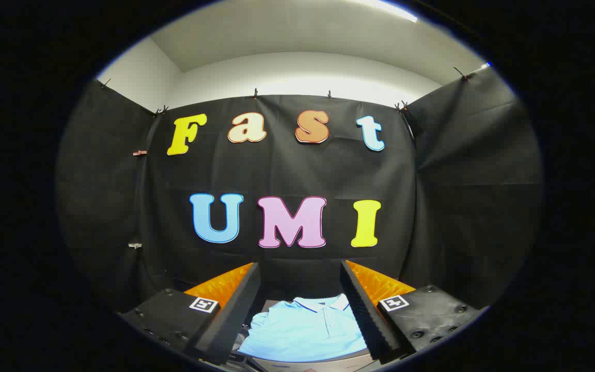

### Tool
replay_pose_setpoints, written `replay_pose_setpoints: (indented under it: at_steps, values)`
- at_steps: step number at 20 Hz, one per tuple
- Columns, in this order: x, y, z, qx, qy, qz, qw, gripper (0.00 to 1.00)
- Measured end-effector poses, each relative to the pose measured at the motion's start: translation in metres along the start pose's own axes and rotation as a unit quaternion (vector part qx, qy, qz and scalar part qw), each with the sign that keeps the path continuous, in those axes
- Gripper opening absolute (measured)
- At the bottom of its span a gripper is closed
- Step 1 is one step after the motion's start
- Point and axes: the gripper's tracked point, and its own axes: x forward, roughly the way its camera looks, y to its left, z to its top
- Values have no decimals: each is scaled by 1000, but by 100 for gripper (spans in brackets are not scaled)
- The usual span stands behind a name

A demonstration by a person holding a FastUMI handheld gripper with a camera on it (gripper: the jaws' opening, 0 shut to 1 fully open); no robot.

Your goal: Put the clothes into the washing machine and then close the washing machine lid.

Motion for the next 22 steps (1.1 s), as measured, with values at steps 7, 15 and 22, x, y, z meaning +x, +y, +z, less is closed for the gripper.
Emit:
replay_pose_setpoints:
  at_steps: [7, 15, 22]
  values:
    - [-2, -3, -2, -4, 5, -5, 1000, 97]
    - [-1, -5, 1, -4, 7, -7, 1000, 97]
    - [0, -7, 0, -3, 9, -9, 1000, 97]
